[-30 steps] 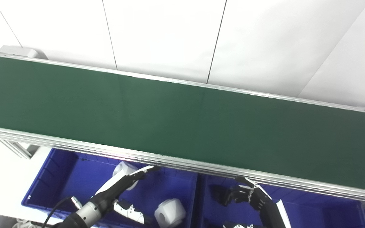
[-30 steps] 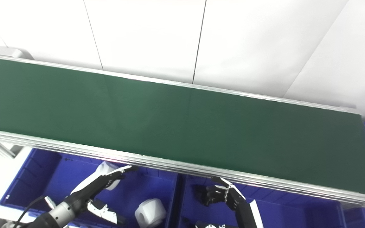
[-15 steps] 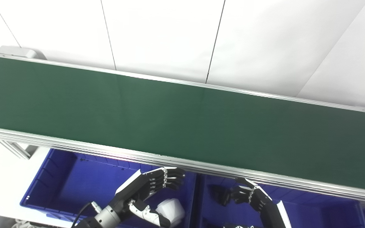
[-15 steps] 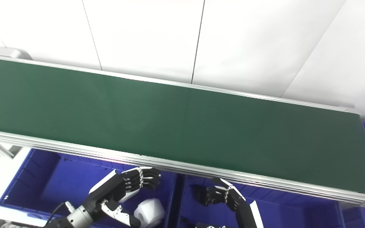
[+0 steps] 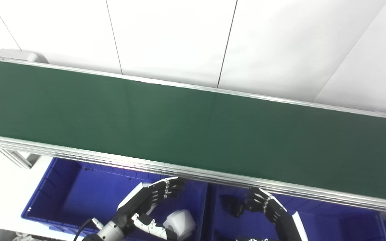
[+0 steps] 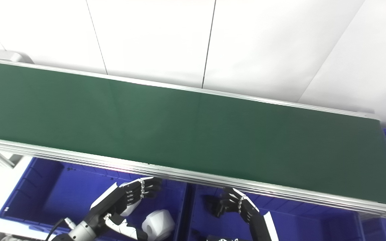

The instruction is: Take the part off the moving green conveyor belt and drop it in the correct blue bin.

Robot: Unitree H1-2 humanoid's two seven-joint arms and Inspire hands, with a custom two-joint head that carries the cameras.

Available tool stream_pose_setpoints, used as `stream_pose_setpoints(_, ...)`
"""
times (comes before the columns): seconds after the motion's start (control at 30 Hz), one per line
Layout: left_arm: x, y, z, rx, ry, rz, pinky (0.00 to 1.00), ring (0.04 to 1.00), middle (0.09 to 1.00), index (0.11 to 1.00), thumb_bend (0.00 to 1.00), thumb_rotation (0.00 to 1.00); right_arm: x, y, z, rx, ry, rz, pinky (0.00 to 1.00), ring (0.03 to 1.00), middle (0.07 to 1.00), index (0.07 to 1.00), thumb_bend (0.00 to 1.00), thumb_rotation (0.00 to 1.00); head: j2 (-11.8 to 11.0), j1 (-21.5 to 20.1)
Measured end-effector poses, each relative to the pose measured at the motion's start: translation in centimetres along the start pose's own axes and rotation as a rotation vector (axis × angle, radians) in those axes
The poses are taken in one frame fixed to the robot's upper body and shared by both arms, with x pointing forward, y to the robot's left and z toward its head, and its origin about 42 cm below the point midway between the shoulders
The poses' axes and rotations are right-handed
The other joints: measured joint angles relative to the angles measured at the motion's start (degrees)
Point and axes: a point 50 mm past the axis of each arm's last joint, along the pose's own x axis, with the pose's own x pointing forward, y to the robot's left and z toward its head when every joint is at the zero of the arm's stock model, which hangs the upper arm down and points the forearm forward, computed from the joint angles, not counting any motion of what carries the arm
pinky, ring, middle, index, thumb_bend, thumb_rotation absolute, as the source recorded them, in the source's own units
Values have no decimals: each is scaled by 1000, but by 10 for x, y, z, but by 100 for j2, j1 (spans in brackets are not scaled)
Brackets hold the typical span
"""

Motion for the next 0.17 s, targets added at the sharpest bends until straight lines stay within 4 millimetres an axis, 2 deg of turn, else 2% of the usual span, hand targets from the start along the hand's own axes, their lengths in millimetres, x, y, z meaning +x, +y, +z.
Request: stream_pose_setpoints(0.17, -2, 8, -1, 57, 14, 39, 864, 883, 899, 863, 922, 203, 1, 2, 1, -18, -1, -2, 740, 790, 810, 811, 820, 195, 9, 9)
